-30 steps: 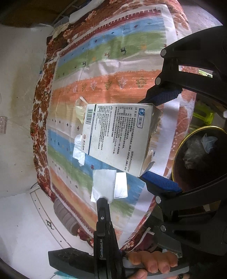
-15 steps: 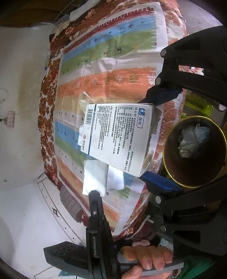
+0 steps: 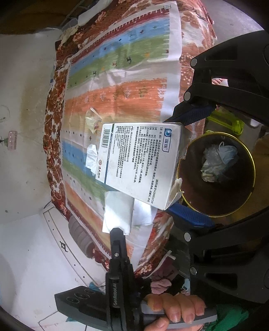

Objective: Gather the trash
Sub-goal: 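Carry the white tissue and medicine box with both tools over the bin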

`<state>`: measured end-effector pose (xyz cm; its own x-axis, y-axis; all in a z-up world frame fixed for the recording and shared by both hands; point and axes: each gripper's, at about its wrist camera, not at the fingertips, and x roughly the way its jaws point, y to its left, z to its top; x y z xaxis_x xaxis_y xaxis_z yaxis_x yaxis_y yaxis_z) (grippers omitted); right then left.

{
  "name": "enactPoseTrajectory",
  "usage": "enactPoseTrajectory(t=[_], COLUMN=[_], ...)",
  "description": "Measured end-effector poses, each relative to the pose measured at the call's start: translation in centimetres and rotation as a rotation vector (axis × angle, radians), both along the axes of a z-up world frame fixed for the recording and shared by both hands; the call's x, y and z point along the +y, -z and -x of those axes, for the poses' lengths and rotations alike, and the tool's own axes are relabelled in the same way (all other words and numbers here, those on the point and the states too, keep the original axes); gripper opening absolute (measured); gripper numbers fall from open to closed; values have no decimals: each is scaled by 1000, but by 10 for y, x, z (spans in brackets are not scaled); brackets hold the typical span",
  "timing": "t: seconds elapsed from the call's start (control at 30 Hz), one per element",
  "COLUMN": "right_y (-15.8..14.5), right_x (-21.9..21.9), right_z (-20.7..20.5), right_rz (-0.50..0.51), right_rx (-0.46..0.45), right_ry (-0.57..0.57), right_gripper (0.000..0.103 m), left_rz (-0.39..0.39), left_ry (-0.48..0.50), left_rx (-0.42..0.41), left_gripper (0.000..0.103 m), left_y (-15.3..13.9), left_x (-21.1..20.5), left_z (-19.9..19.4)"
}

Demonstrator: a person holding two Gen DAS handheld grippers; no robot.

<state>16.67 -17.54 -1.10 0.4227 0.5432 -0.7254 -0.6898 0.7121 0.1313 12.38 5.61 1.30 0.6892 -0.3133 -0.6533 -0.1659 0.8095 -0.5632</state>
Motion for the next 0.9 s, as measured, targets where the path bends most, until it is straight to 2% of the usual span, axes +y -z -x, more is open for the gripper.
enactPoseTrajectory(t=[0.3, 0.63, 0.9], right_y=[16, 35, 55], right_x=[0, -1, 0], right_z=[23, 43, 51], right_rz=[38, 92, 171], right_rx=[13, 30, 53], right_ry=[-22, -26, -21], right_gripper=[67, 67, 68], left_rz=[-70, -115, -115], left_ry=[-12, 2, -8], left_rx=[52, 116, 172], left_gripper=[1, 1, 1], left_y=[15, 36, 52], left_x=[-20, -41, -45], left_z=[24, 39, 41])
